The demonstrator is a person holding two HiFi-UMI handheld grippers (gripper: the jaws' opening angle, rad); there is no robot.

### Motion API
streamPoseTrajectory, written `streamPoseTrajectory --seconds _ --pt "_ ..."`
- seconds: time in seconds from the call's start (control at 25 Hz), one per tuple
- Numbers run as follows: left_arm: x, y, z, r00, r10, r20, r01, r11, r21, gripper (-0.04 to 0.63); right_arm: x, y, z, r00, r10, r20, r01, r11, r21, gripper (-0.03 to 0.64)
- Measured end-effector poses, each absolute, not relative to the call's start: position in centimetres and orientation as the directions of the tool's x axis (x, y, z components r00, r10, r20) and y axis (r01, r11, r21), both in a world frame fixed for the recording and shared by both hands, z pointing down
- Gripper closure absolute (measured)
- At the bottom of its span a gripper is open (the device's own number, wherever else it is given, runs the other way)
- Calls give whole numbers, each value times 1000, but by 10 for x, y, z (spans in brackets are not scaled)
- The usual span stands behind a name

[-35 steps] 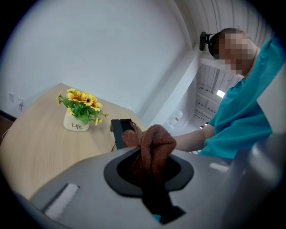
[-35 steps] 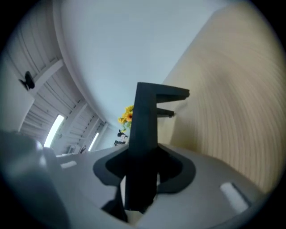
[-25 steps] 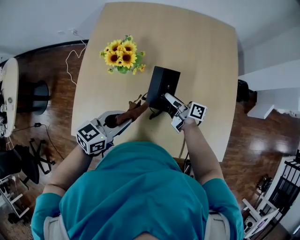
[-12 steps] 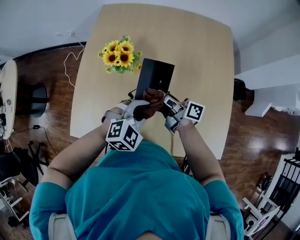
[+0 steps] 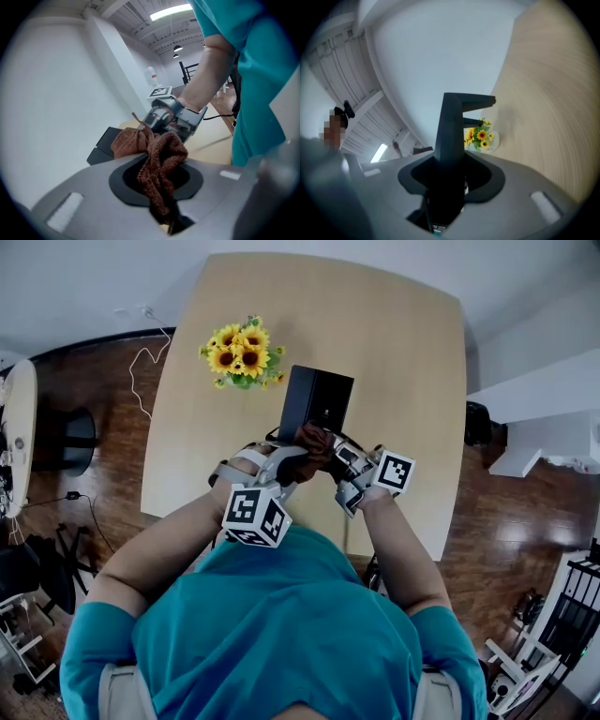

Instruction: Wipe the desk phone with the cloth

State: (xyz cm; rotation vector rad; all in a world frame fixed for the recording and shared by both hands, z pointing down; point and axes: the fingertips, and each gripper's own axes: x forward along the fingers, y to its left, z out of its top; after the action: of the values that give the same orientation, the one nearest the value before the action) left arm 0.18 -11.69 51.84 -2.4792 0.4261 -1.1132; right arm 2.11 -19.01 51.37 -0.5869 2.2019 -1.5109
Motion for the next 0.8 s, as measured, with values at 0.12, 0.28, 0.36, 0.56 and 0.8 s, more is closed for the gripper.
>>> streamPoseTrajectory --seconds 0.12,0.28,0.36,0.56,0.8 --pt "-22 -139 509 613 -469 636 -218 -874 -435 523 18 -182 514 -849 -523 -77 -129 346 -929 460" --pt "-2 -152 484 656 -444 611 -223 -887 -406 523 9 -172 514 -870 -488 -65 -135 363 -922 460" --pt "9 -154 481 658 -430 618 -177 -886 -428 523 3 -168 513 -880 -471 -62 -136 375 -917 460" --pt "13 -164 480 627 -436 646 -126 -875 -468 525 2 -161 515 -890 -455 -18 -190 407 -893 460" --pt "9 -184 462 619 -428 659 -107 -877 -469 525 3 -150 511 -902 -432 6 -230 468 -853 460"
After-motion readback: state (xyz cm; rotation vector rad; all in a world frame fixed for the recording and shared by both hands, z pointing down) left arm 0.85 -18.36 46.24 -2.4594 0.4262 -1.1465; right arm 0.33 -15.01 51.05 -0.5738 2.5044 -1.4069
